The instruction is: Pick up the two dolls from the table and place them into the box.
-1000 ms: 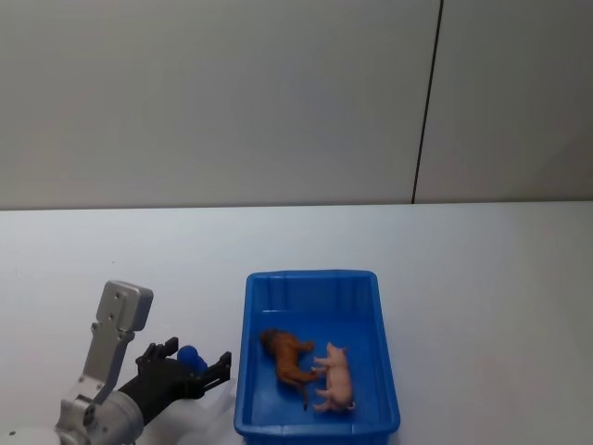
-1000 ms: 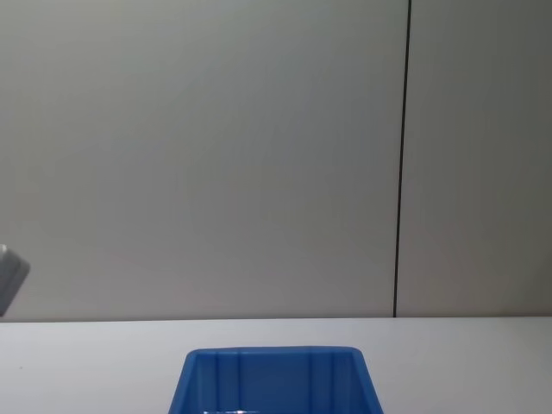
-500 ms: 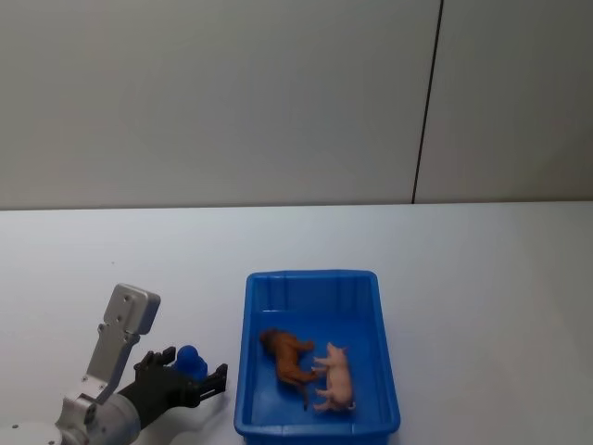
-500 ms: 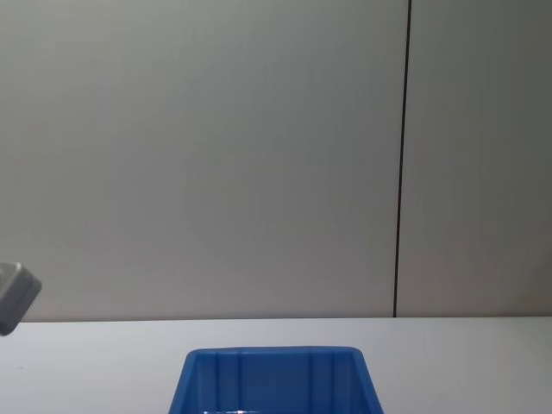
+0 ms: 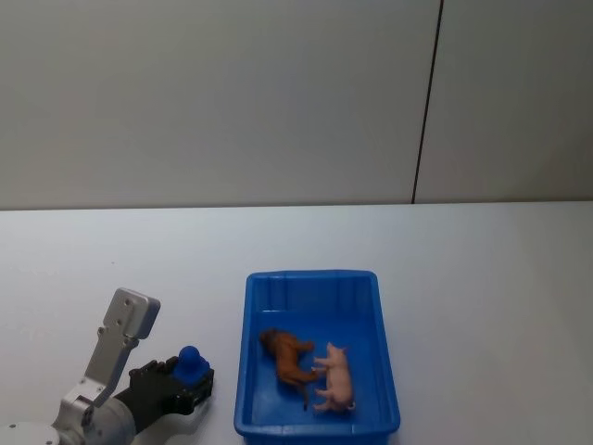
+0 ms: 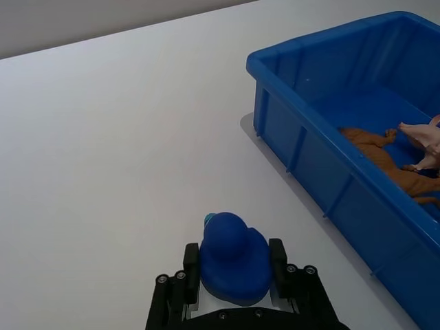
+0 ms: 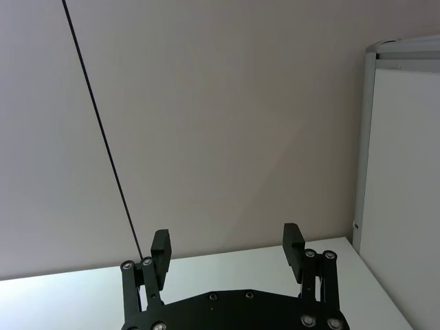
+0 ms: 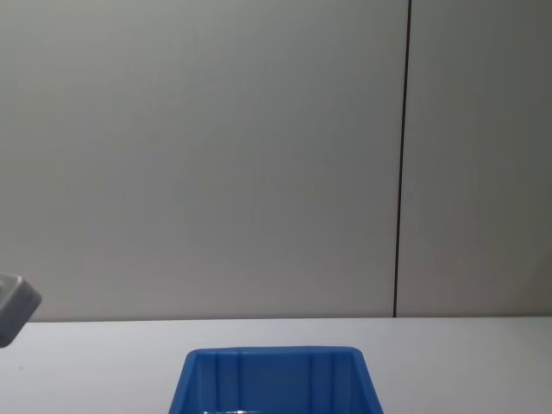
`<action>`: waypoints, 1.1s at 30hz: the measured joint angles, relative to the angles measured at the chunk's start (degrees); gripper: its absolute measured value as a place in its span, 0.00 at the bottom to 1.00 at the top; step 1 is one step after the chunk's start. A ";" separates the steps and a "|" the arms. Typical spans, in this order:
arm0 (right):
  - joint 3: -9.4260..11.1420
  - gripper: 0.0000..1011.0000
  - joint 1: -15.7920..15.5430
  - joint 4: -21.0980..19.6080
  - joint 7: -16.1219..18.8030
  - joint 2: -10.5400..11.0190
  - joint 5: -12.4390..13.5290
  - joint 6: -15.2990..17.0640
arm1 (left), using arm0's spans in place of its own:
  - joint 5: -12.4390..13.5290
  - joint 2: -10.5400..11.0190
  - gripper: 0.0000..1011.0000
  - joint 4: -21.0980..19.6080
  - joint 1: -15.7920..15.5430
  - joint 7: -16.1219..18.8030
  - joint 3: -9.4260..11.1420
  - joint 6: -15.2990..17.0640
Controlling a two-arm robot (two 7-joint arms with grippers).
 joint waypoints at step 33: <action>0.00 0.99 0.00 0.00 0.00 0.00 0.00 0.00 | 0.01 2.41 0.37 -8.78 0.25 1.79 -3.14 -7.43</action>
